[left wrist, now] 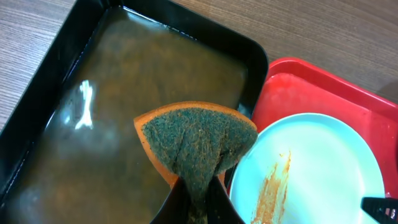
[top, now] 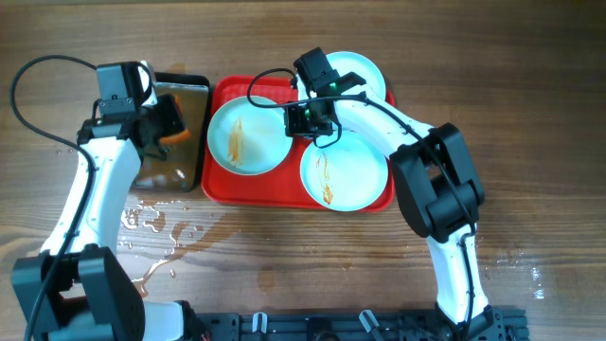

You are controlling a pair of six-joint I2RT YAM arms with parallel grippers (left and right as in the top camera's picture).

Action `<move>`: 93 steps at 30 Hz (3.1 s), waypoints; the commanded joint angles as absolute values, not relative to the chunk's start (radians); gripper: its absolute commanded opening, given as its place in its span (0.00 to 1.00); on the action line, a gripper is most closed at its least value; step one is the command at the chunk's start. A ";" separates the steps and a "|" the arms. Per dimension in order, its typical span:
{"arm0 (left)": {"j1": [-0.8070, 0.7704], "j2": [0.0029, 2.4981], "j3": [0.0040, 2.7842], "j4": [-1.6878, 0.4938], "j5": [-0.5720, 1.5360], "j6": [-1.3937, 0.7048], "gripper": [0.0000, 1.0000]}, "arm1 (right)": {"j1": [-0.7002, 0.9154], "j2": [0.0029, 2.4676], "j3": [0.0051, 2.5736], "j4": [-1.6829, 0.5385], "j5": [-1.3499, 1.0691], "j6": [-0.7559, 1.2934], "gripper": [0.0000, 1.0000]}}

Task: Clean dirty plates on tray and stack at the side
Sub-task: 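Carry the sponge with the left gripper onto the left plate, then scrub the left plate with the sponge while the right gripper holds it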

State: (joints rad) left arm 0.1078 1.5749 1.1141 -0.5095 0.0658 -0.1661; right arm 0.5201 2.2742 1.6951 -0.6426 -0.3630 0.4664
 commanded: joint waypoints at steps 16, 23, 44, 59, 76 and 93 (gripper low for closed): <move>-0.100 1.840 1.122 -0.436 0.150 -0.121 0.04 | 0.519 2.300 1.707 -0.648 -0.421 0.444 0.04; -0.133 1.925 1.122 -0.437 0.159 -0.173 0.04 | 0.519 2.300 1.707 -0.645 -0.421 0.445 0.04; -0.218 1.977 1.122 -0.398 -0.304 -0.413 0.04 | 0.518 2.300 1.707 -0.641 -0.421 0.448 0.04; -0.247 1.969 1.122 -0.656 0.325 -0.123 0.04 | 0.516 2.300 1.707 -0.636 -0.421 0.448 0.04; -0.233 1.969 1.122 -0.705 0.054 -0.556 0.04 | 0.516 2.300 1.707 -0.632 -0.404 0.474 0.04; -0.368 1.969 1.122 -0.534 -0.361 -0.872 0.04 | 0.513 2.300 1.707 -0.604 -0.389 0.516 0.04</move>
